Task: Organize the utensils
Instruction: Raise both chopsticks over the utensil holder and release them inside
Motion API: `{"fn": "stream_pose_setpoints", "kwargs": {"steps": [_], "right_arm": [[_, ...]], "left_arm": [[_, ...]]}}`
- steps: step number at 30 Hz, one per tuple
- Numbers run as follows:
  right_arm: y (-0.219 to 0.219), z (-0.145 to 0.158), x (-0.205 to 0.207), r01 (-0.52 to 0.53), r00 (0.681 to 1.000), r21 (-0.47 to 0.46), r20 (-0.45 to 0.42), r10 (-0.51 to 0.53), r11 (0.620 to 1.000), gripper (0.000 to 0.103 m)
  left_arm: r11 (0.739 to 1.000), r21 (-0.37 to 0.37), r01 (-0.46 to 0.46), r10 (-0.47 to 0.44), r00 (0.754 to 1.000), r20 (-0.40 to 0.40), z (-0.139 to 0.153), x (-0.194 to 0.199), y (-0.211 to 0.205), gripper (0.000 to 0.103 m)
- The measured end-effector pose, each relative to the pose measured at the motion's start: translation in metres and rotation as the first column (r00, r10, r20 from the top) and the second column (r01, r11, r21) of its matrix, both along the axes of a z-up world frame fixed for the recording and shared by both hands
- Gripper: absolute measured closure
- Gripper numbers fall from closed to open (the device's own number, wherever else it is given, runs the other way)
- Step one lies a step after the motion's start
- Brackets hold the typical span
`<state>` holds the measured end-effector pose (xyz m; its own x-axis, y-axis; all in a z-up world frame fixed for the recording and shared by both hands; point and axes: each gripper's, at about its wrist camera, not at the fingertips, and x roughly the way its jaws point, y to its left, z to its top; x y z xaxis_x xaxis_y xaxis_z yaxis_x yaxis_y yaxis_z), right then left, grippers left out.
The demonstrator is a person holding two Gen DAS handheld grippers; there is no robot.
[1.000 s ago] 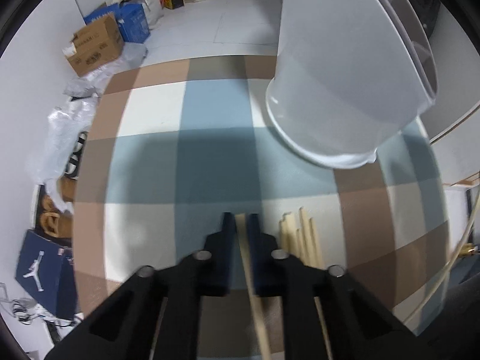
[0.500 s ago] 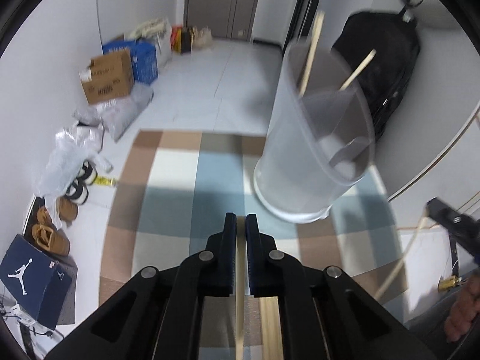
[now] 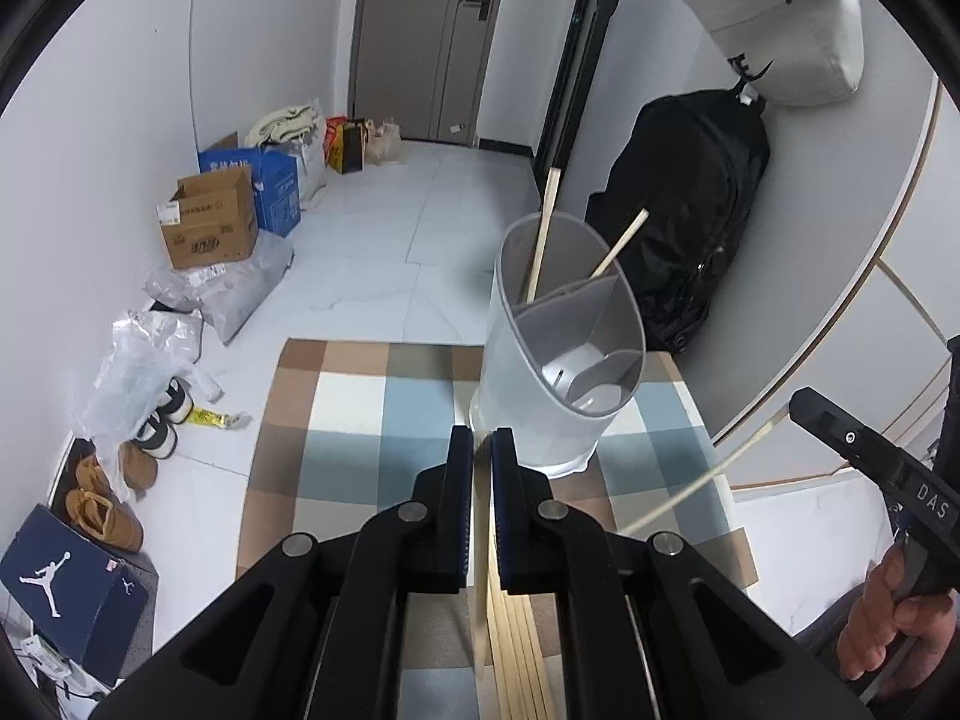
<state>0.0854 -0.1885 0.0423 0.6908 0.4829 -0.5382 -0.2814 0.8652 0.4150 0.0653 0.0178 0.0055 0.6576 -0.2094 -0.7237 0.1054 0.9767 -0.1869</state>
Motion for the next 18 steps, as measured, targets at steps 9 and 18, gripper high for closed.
{"fn": "stream_pose_setpoints", "kwargs": {"steps": [9,18], "right_arm": [[0.009,0.026,-0.002,-0.008,0.999,-0.005,0.050,0.009,1.000,0.097],[0.015,0.064,0.012,-0.010,0.994,-0.009,0.109,0.011,1.000,0.097]], "left_arm": [[0.999,-0.026,0.038,-0.035,0.996,0.078,0.040,-0.004,-0.003,0.101],[0.996,-0.047,0.076,-0.070,0.990,0.119,0.075,0.006,-0.004,0.101]]}}
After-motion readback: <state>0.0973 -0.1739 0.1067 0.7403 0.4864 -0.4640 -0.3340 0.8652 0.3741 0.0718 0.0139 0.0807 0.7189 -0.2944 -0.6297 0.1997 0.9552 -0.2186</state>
